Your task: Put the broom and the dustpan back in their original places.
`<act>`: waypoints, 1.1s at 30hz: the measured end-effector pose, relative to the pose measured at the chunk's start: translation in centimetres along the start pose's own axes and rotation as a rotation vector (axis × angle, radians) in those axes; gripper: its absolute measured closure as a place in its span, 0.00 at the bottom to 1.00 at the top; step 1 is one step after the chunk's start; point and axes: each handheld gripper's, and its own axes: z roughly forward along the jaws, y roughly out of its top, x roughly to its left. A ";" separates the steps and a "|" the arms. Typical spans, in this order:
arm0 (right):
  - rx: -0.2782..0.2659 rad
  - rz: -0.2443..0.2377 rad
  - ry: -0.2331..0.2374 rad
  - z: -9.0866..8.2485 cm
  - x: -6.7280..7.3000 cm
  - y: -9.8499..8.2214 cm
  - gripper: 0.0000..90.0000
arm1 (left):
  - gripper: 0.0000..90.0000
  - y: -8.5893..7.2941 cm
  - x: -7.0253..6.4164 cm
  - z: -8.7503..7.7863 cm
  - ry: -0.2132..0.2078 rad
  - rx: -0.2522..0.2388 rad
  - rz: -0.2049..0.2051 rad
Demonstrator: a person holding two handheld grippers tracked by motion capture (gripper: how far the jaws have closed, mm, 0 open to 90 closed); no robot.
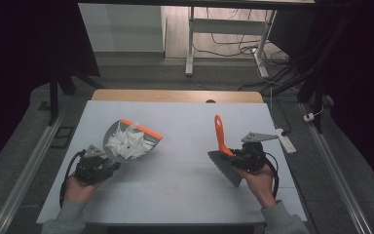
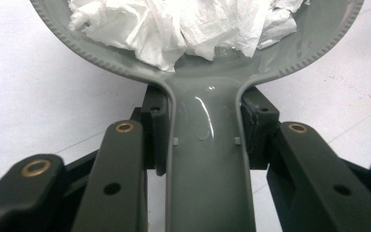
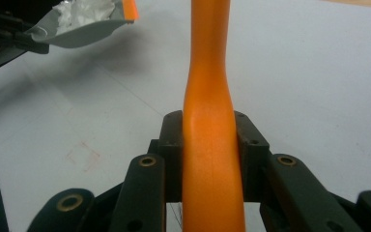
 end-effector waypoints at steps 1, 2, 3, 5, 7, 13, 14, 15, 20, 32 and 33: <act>0.003 -0.002 0.000 0.0 0.0 -0.1 0.78 | 0.69 0.0 0.0 0.0 0.004 -0.001 -0.001; 0.007 -0.001 0.002 0.0 0.0 -0.1 0.78 | 0.69 0.0 0.0 0.0 0.008 -0.002 -0.008; 0.010 -0.001 0.004 0.0 0.0 -0.2 0.78 | 0.69 0.0 0.1 0.0 0.007 -0.002 -0.012; 0.014 -0.001 0.004 0.1 0.0 -0.3 0.78 | 0.69 0.0 0.2 0.0 0.011 0.000 -0.019; 0.024 0.006 0.008 0.2 0.0 -0.4 0.78 | 0.69 -0.1 0.3 0.1 0.015 0.003 -0.027; 0.040 0.009 0.019 0.4 -0.1 -0.5 0.78 | 0.69 -0.2 0.5 0.1 0.040 0.010 -0.052; 0.042 0.011 0.024 0.4 -0.1 -0.5 0.78 | 0.69 -0.3 0.5 0.1 0.044 0.011 -0.062; 0.044 0.012 0.025 0.4 -0.1 -0.5 0.78 | 0.69 -0.4 0.5 0.1 0.048 0.012 -0.070; 0.067 0.036 0.041 0.4 -0.4 -0.7 0.78 | 0.69 -0.6 0.2 0.4 0.076 0.027 -0.093; 0.102 0.094 0.059 0.0 -1.9 -1.3 0.78 | 0.69 -0.6 -0.6 1.5 0.138 0.043 -0.146; 0.102 0.100 0.063 0.0 -2.0 -1.4 0.78 | 0.69 -0.6 -0.5 1.6 0.145 0.045 -0.151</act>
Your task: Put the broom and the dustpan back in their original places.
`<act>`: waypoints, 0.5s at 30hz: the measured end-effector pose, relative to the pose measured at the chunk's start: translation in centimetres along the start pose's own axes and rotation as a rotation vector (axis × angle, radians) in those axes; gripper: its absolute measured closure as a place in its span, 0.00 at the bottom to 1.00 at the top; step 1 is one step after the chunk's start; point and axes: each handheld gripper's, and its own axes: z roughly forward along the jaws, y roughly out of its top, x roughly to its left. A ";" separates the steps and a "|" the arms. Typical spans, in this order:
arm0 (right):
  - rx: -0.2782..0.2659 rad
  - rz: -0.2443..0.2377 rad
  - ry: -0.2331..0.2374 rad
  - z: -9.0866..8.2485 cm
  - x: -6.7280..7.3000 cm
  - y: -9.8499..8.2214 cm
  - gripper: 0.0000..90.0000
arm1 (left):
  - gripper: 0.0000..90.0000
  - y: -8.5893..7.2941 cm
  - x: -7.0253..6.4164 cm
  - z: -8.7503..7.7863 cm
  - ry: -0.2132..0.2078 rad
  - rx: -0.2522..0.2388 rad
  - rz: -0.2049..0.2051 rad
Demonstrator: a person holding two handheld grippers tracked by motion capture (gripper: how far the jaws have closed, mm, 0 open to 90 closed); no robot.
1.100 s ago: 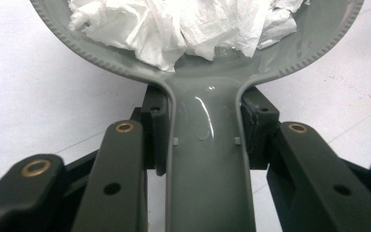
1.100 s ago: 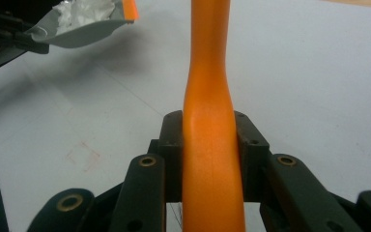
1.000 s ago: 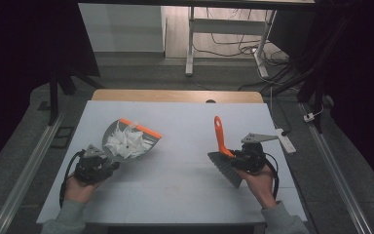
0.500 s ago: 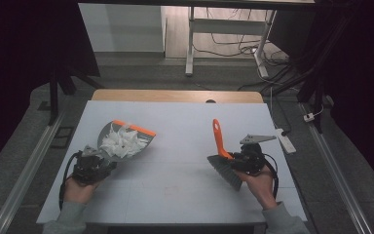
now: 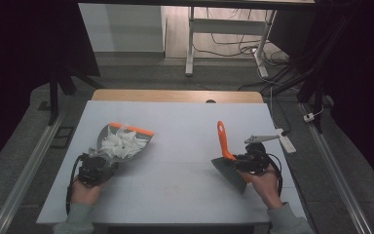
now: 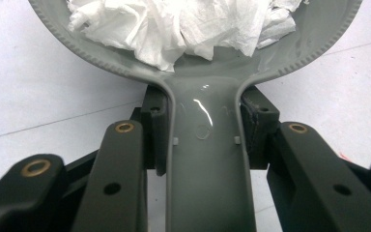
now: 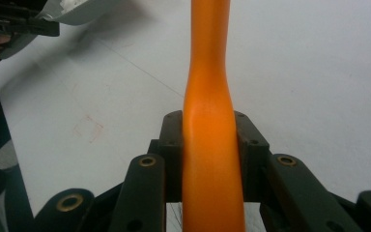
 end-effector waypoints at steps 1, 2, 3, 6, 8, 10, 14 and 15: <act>-0.001 0.007 0.002 0.0 -0.1 0.0 0.78 | 0.69 0.0 0.0 0.1 0.003 -0.001 -0.008; 0.000 0.009 0.002 0.0 -0.2 -0.1 0.78 | 0.69 0.0 0.0 0.2 0.001 -0.001 -0.015; 0.003 0.014 0.006 0.0 -0.3 -0.1 0.78 | 0.69 0.1 0.0 0.2 0.003 0.000 -0.018; 0.008 0.026 0.013 0.1 -0.5 -0.1 0.78 | 0.69 0.1 -0.1 0.5 0.012 0.004 -0.023; 0.015 0.028 0.016 0.2 -0.5 -0.1 0.78 | 0.69 0.1 0.0 0.7 0.020 0.009 -0.027; 0.018 0.029 0.021 0.3 -0.5 -0.1 0.78 | 0.69 0.0 0.1 0.9 0.021 0.013 -0.034; 0.026 0.035 0.024 0.5 -0.6 -0.2 0.78 | 0.69 -0.2 0.3 1.1 0.049 0.009 -0.052; 0.030 0.037 0.022 0.6 -0.7 -0.2 0.78 | 0.69 -0.3 0.3 1.2 0.054 0.006 -0.058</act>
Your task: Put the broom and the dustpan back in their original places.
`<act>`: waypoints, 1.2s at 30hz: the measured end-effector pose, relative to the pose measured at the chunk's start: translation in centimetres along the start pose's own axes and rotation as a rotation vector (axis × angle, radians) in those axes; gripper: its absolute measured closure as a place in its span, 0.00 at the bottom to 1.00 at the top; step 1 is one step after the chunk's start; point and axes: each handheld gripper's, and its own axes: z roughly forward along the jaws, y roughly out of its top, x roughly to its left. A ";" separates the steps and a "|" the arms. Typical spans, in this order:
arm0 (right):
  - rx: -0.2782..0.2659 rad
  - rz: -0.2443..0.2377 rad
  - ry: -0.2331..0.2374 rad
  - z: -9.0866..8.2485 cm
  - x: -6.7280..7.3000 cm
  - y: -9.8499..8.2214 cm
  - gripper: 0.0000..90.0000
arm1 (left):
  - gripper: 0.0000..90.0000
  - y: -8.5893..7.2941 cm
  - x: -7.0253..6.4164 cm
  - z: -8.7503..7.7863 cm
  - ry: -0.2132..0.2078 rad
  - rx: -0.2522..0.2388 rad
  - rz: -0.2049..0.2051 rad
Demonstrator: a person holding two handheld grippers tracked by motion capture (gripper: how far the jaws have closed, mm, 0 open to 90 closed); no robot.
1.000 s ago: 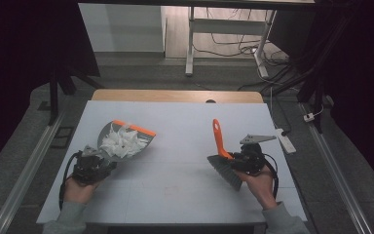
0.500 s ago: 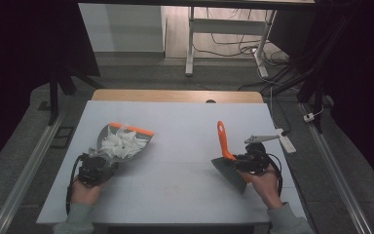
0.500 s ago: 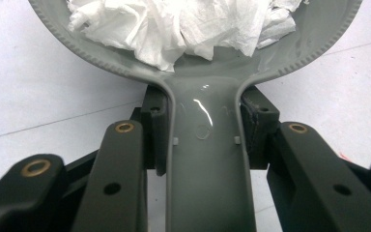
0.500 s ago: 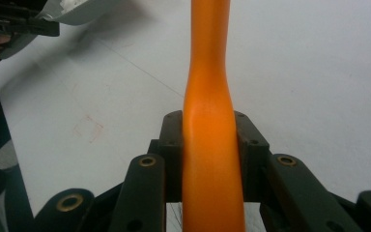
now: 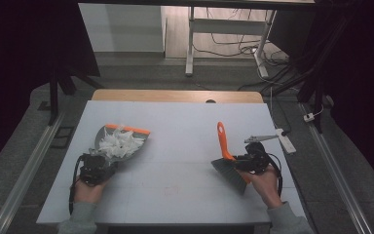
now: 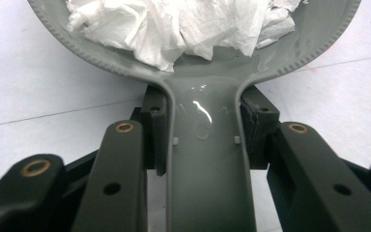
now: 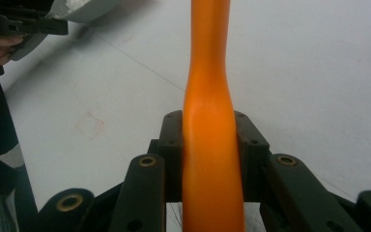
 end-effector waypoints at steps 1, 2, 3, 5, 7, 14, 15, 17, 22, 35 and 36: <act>0.006 0.005 -0.001 0.1 -0.1 0.0 0.78 | 0.69 0.0 0.1 0.2 -0.002 0.004 -0.009; 0.010 0.007 -0.003 0.2 -0.3 -0.1 0.78 | 0.69 0.0 0.2 0.3 -0.010 0.011 -0.012; 0.013 0.012 -0.005 0.4 -0.4 -0.1 0.78 | 0.69 0.0 0.1 0.5 -0.011 0.016 -0.012; 0.024 0.015 -0.012 0.6 -0.6 -0.2 0.78 | 0.69 0.0 0.0 0.7 -0.010 0.027 -0.006; 0.032 0.020 -0.018 0.8 -0.9 -0.3 0.78 | 0.69 0.0 -0.1 0.8 -0.007 0.030 -0.004; 0.030 0.057 -0.027 1.1 -2.0 -0.3 0.78 | 0.68 0.0 0.1 1.2 0.004 0.040 -0.023; 0.030 0.062 -0.029 1.1 -2.1 -0.3 0.78 | 0.68 0.0 0.1 1.2 0.002 0.043 -0.025; 0.031 0.069 -0.033 1.2 -2.3 -0.3 0.78 | 0.68 0.0 0.1 1.3 0.001 0.047 -0.024; 0.032 0.086 -0.044 1.4 -2.8 -0.2 0.78 | 0.68 0.1 0.0 1.5 0.002 0.051 -0.021; 0.077 0.199 -0.033 1.8 -5.3 -0.1 0.76 | 0.65 0.1 0.0 1.6 0.000 0.050 -0.033; 0.078 0.205 -0.031 1.8 -5.5 -0.1 0.76 | 0.65 0.1 0.0 1.5 -0.002 0.051 -0.034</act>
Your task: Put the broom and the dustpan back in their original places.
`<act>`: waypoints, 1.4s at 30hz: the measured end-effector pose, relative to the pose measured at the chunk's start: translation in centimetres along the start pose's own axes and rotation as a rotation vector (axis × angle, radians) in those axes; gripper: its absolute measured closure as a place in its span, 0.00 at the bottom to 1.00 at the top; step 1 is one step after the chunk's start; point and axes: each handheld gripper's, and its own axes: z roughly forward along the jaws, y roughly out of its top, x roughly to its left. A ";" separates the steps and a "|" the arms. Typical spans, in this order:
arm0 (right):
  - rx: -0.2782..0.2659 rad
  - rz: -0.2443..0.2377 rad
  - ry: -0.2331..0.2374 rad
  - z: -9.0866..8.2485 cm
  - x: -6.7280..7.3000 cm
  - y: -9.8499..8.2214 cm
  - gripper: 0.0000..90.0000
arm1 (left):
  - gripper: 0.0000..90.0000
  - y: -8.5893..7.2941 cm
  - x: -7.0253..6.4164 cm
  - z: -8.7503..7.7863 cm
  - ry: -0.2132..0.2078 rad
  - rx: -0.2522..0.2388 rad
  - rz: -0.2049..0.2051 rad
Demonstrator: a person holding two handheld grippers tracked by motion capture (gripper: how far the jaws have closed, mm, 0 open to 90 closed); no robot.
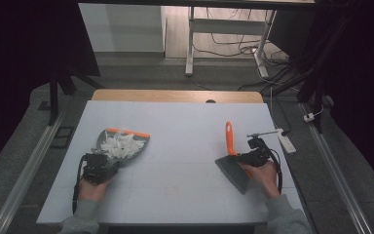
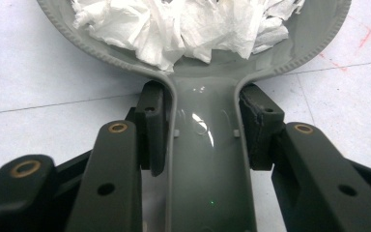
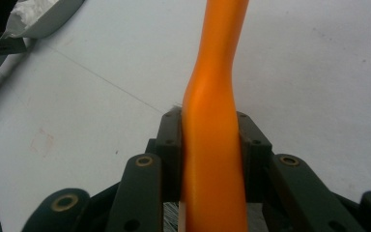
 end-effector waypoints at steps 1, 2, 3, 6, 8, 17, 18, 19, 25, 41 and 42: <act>0.004 0.005 0.006 0.0 -0.2 0.0 0.76 | 0.65 0.0 0.0 0.0 -0.002 -0.002 -0.002; 0.006 0.012 0.008 0.1 -0.3 0.0 0.76 | 0.64 0.0 0.0 -0.1 -0.005 -0.005 -0.004; 0.009 0.014 0.007 0.1 -0.4 0.0 0.75 | 0.63 0.0 0.0 -0.1 -0.007 -0.006 -0.004; 0.015 0.007 -0.008 0.3 -0.4 0.1 0.73 | 0.59 0.0 0.0 -0.2 -0.017 -0.011 -0.007; 0.021 -0.009 -0.025 0.3 -0.3 0.1 0.71 | 0.55 -0.1 0.1 -0.3 -0.015 -0.019 -0.007; 0.036 -0.084 -0.106 0.7 0.5 0.2 0.61 | 0.39 -0.2 0.1 -0.7 -0.038 -0.050 0.010; 0.040 -0.087 -0.115 0.7 0.5 0.2 0.59 | 0.37 -0.2 0.2 -0.8 -0.041 -0.051 0.012; 0.040 -0.094 -0.130 0.8 0.5 0.2 0.57 | 0.36 -0.3 0.1 -0.8 -0.041 -0.052 0.014; 0.038 -0.110 -0.164 0.8 0.3 0.3 0.52 | 0.28 -0.3 0.1 -0.9 -0.046 -0.053 0.017; -0.060 -0.185 -0.254 -0.6 1.2 0.4 0.40 | 0.16 -0.3 -0.3 -2.2 -0.029 -0.113 0.060; -0.065 -0.195 -0.256 -0.8 1.4 0.4 0.40 | 0.16 -0.3 -0.3 -2.4 -0.027 -0.119 0.064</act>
